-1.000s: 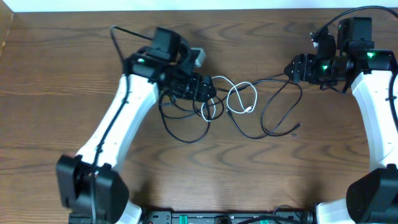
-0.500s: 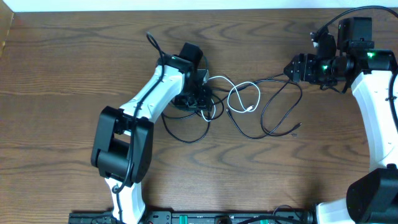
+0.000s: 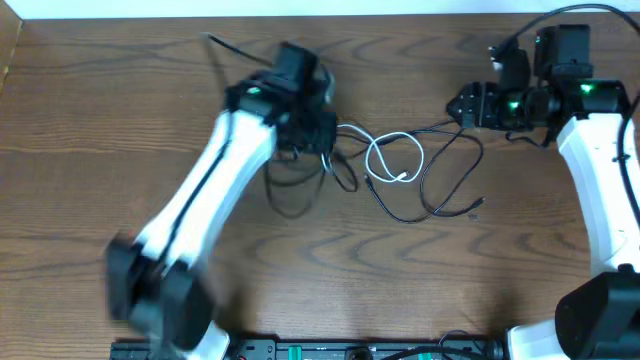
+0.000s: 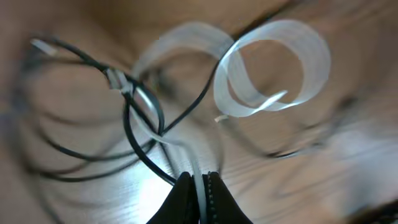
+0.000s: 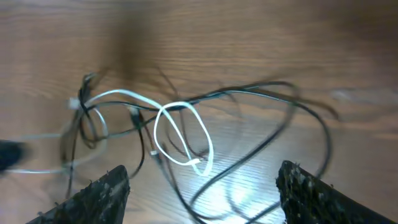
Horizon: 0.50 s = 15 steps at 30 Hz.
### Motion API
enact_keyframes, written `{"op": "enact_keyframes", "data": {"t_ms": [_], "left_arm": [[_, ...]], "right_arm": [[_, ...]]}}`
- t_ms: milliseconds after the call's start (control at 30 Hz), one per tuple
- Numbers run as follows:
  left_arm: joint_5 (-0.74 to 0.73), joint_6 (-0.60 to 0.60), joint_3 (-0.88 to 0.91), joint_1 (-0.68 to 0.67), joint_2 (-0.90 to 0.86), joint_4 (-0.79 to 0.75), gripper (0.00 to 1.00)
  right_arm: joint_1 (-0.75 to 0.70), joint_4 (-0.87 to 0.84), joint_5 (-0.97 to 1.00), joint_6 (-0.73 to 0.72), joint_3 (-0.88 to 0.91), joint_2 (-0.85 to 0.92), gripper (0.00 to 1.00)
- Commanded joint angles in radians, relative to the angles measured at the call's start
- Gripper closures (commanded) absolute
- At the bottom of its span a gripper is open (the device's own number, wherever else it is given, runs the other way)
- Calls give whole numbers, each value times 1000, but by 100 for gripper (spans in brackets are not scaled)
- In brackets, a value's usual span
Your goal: Untangle cables
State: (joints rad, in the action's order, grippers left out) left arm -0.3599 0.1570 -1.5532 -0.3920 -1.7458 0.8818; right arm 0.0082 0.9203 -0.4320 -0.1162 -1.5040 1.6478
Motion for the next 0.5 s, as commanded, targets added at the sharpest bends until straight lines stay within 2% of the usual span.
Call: {"op": "enact_keyframes", "data": {"t_ms": [0, 167, 300, 467], "left_arm": [[1, 24, -41, -7, 201, -1, 93], [-33, 33, -41, -6, 272, -19, 93], [-40, 41, -42, -3, 286, -80, 93], [-69, 108, -42, 23, 290, -153, 93]], "right_arm": [[54, -34, -87, 17, -11, 7, 26], [119, -115, -228, 15, -11, 7, 26], [167, -128, -233, -29, -11, 8, 26], [231, -130, -216, 3, -11, 8, 26]]}}
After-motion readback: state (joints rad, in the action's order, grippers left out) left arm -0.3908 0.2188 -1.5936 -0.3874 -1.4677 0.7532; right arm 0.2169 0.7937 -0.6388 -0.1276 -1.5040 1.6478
